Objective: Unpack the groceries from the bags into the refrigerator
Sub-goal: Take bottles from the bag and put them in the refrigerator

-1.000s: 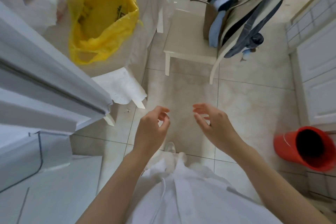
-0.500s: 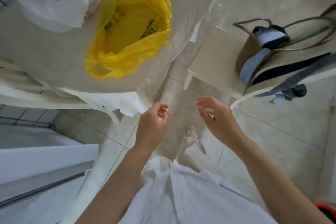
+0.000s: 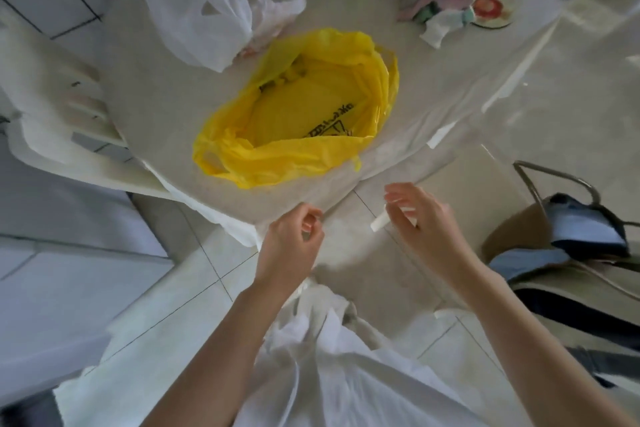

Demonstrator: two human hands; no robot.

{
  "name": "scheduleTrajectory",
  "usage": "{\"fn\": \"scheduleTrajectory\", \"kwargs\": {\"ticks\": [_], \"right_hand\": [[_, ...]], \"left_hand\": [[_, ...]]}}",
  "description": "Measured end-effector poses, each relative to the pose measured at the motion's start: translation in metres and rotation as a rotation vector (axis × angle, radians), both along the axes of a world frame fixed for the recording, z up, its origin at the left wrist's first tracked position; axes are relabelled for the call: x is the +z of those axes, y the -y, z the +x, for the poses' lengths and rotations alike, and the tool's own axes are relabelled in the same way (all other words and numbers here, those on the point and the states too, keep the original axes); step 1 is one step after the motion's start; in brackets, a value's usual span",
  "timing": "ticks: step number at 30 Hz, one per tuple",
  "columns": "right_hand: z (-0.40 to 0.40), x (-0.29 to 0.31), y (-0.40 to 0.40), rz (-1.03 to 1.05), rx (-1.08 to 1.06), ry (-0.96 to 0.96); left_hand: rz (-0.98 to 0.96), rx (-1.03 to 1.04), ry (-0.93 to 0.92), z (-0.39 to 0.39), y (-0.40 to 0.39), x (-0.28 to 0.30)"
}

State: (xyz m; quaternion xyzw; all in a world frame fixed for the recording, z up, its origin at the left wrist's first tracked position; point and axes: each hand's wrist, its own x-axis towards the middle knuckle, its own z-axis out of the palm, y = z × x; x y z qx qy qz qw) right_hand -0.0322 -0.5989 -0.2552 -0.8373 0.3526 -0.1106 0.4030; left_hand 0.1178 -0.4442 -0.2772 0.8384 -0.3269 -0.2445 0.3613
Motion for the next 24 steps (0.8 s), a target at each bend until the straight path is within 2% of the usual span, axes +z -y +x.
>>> {"fn": "scheduleTrajectory", "kwargs": {"ticks": [6,11,17,24], "right_hand": [[0.066,-0.001,0.057,-0.02,0.123,0.02],[0.125,0.003,0.099,-0.019,0.143,0.055],[0.196,0.001,0.141,-0.038,0.164,0.05],[0.267,0.004,0.184,-0.039,0.296,0.012]], "left_hand": [[-0.028,0.135,0.007,0.054,0.036,-0.011],[-0.048,0.212,0.051,0.108,0.076,-0.015],[-0.033,0.248,0.027,0.165,0.119,-0.015],[0.02,0.239,0.055,0.227,0.161,-0.009]]}}
